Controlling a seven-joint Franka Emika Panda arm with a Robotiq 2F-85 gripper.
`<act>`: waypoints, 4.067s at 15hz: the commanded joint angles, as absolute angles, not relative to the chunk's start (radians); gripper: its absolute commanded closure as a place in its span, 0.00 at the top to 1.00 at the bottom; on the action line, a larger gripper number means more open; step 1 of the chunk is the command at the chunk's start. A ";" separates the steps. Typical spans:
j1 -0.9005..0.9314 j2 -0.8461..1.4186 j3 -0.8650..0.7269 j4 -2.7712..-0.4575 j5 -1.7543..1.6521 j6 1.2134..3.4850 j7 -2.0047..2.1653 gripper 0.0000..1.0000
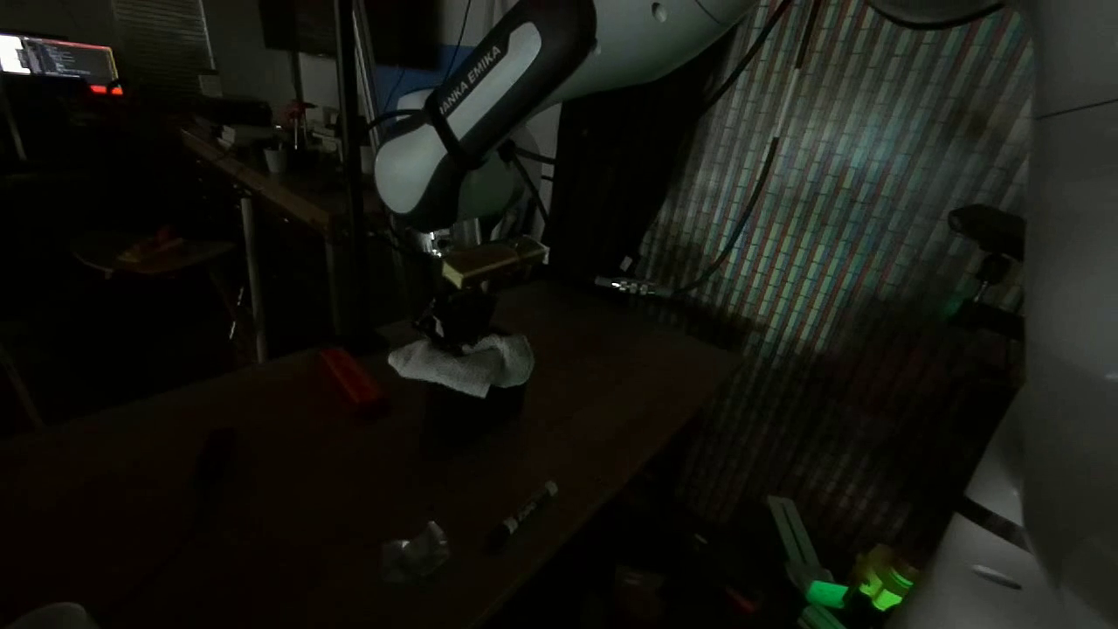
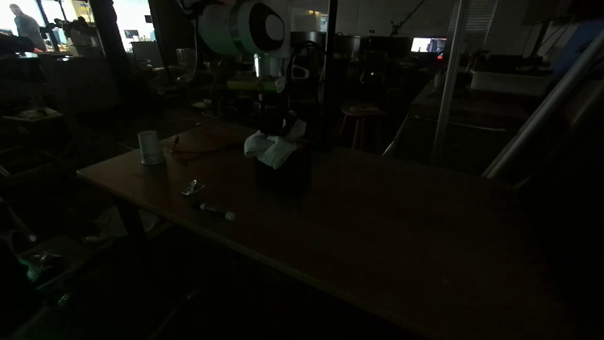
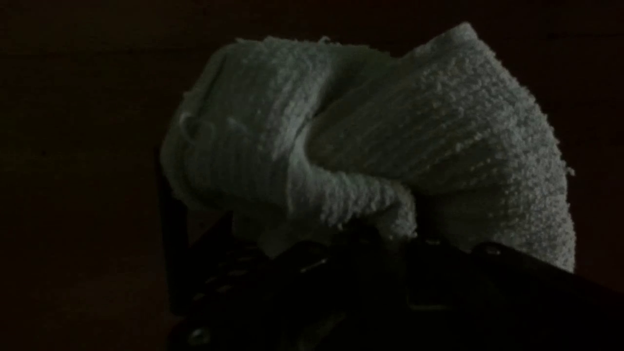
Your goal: Put the white towel in the black basket.
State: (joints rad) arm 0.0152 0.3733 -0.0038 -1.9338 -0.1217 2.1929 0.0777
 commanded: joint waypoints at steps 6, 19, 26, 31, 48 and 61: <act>-0.034 0.437 0.021 -1.987 0.088 2.212 -0.016 0.03; 0.048 0.092 0.025 -2.193 -0.093 2.177 -0.015 0.98; 0.080 -0.048 0.064 -2.236 -0.222 2.172 0.018 0.66; 0.070 -0.040 0.063 -2.232 -0.271 2.193 0.044 0.26; 0.032 0.257 0.008 -2.207 -0.214 2.344 0.046 0.00; 0.004 0.234 0.019 -2.286 -0.031 2.337 -0.006 0.00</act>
State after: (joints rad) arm -0.0062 0.2825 0.0055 -2.2288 -0.0554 2.3296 0.0056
